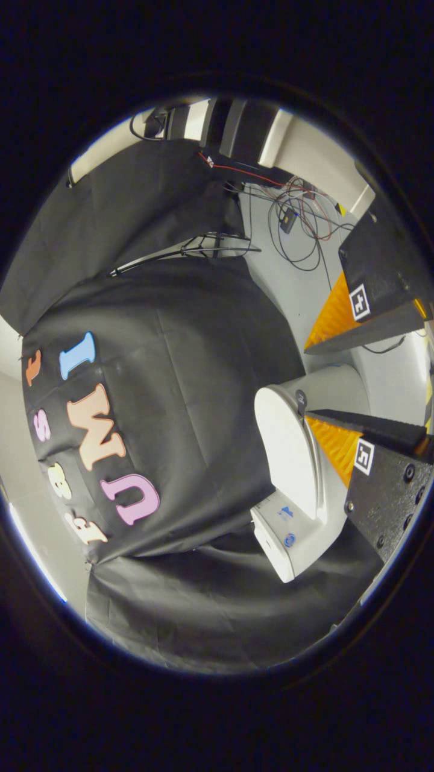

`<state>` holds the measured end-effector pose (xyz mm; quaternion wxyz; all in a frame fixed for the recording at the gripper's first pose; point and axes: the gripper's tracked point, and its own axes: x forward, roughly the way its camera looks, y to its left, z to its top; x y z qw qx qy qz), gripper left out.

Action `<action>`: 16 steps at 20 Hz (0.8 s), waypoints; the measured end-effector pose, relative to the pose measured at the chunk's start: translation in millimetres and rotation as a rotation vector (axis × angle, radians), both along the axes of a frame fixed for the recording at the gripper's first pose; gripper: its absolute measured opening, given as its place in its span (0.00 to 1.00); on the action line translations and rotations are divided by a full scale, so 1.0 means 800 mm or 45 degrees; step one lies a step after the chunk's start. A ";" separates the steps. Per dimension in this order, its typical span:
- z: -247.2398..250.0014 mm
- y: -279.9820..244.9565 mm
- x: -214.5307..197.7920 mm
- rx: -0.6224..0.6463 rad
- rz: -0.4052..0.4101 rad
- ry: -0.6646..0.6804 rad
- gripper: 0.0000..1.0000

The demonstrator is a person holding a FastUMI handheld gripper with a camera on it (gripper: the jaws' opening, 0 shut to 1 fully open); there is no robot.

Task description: Open the toilet lid.

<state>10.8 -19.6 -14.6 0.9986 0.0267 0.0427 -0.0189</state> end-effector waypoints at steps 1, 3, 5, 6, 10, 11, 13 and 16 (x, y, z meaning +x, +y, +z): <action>0.000 0.000 0.000 0.001 0.000 0.001 0.57; 0.000 0.000 0.000 0.004 0.000 0.002 0.57; 0.002 0.000 0.001 0.005 0.000 0.001 0.57; 0.001 0.000 0.000 0.005 -0.001 0.000 0.57; 0.002 -0.002 0.000 0.014 -0.006 -0.002 0.57; 0.003 -0.002 0.000 0.020 -0.005 -0.001 0.57; 0.002 -0.002 0.002 0.027 -0.004 -0.003 0.57; 0.006 0.002 0.008 0.042 0.005 0.004 0.57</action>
